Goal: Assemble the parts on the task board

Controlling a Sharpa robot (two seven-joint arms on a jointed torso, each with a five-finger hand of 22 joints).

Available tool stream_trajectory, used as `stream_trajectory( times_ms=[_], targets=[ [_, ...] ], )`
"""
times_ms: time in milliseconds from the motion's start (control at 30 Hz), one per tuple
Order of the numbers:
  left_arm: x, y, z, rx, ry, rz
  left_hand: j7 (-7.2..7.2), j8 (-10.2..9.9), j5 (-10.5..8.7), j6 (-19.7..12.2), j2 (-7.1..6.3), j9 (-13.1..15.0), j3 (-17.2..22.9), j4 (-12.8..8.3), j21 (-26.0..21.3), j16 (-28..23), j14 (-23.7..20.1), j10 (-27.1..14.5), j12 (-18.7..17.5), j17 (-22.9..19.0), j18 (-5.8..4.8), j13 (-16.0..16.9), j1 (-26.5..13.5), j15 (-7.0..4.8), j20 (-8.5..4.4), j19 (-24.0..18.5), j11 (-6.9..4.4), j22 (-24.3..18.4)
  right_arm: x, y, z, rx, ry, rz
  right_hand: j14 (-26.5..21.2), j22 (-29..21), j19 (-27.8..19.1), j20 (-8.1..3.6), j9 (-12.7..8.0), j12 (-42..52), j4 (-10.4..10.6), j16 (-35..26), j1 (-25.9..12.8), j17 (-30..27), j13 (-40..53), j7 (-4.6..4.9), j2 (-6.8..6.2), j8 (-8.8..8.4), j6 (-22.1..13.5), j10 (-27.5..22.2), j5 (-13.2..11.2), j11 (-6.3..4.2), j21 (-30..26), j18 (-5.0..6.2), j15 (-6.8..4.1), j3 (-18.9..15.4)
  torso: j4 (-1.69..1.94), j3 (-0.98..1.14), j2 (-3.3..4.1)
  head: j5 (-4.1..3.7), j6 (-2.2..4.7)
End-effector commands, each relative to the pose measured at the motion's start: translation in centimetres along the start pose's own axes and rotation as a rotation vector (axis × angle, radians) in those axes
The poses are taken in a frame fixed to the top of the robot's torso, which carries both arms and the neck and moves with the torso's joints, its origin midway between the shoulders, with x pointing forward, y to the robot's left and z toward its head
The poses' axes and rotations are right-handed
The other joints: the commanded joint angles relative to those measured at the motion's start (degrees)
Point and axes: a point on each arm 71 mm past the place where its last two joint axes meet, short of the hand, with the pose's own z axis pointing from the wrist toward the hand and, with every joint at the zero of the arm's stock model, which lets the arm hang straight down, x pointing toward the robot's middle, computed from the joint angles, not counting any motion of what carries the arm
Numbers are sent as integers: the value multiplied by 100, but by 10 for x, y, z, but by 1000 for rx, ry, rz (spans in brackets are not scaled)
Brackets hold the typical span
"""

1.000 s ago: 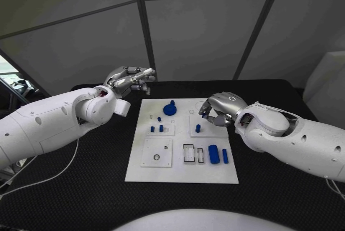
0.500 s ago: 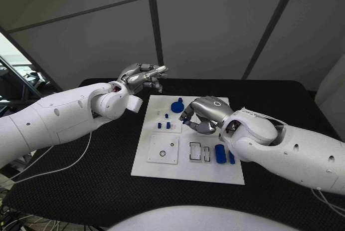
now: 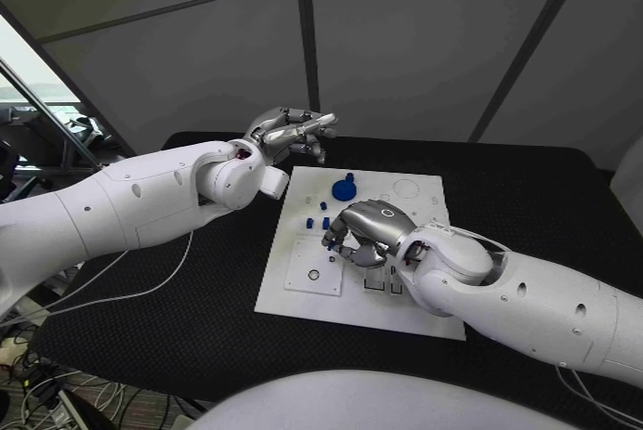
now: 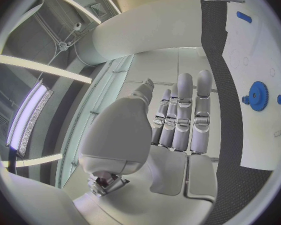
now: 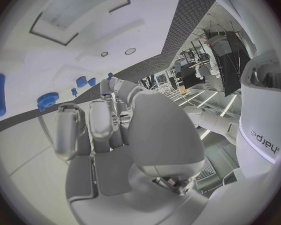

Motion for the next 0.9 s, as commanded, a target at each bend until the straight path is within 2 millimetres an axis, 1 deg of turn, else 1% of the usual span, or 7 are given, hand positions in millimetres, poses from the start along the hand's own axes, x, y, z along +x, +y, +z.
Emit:
stream_trajectory(
  times_ms=[33, 233, 300, 400, 467, 600, 900],
  targets=[
    [1, -2, 1, 6, -26, -9, -15, 13, 6, -35, 3, -4, -27, -8, -23, -37, -4, -57, 14, -10, 240, 3, 41, 9, 19, -12, 0, -11, 4, -1, 2, -15, 34, 8, 242, 588, 28, 26, 2, -45, -49, 37, -42, -8, -1, 37, 10, -30, -19, -12, 21, 35, 32, -89, -18, 3, -11, 6, 3, 69, -25],
    [3, -1, 2, 7, -21, -12, -12, 16, 5, -44, -3, -4, -44, -21, -31, -41, -5, -71, 21, -16, 240, 3, 63, 10, 19, -8, 3, -20, 8, -5, 3, -5, 49, 7, 240, 592, 29, 30, 0, -56, -55, 40, -53, -14, 0, 43, 6, -38, -26, -20, 22, 41, 36, -90, -14, 3, -15, 10, 0, 158, -81],
    [3, -1, 2, 6, -19, -13, -11, 18, 4, -49, -6, -4, -53, -31, -35, -43, -5, -78, 25, -20, 240, 2, 79, 10, 18, -5, 4, -25, 9, -6, 3, -2, 54, 6, 240, 592, 29, 30, 0, -56, -55, 40, -53, -14, 0, 43, 6, -38, -26, -20, 22, 41, 36, -90, -14, 3, -13, 9, -1, 176, -85],
    [3, -1, 2, 5, -18, -13, -10, 20, 4, -53, -9, -4, -62, -39, -38, -44, -5, -84, 28, -23, 239, 2, 91, 11, 19, -4, 5, -29, 10, -8, 3, 2, 62, 4, 239, 590, 25, 31, 0, -59, -57, 42, -55, -13, 1, 44, 5, -39, -28, -22, 23, 42, 34, -89, -13, 3, -8, 7, -4, 190, -85],
    [3, -1, 2, 5, -18, -13, -9, 20, 4, -54, -10, -4, -64, -40, -39, -45, -6, -85, 29, -23, 239, 2, 92, 11, 19, -3, 5, -30, 11, -8, 3, 3, 67, 4, 239, 590, 25, 31, 0, -59, -57, 42, -55, -13, 1, 44, 5, -39, -28, -22, 23, 42, 34, -89, -13, 3, -15, 4, -1, 202, -87],
    [3, -1, 3, 3, -17, -13, -9, 21, 4, -55, -10, -4, -66, -41, -40, -45, -6, -87, 30, -24, 239, 1, 94, 11, 19, -3, 6, -31, 12, -8, 3, 4, 76, 3, 240, 592, 27, 32, 0, -60, -58, 48, -59, -8, 2, 45, 3, -40, -28, -22, 22, 42, 36, -90, -12, 1, -22, 8, 5, 208, -97],
    [4, 0, 3, 1, -13, -15, -6, 21, 3, -61, -10, -5, -73, -42, -43, -46, -6, -94, 31, -26, 239, 1, 96, 12, 19, -2, 8, -34, 14, -8, 5, 3, 90, 3, 239, 595, 28, 33, 0, -63, -59, 50, -64, -9, 3, 46, 2, -41, -27, -22, 21, 43, 38, -91, -11, -2, -14, 5, 1, 215, -134]
  ],
)
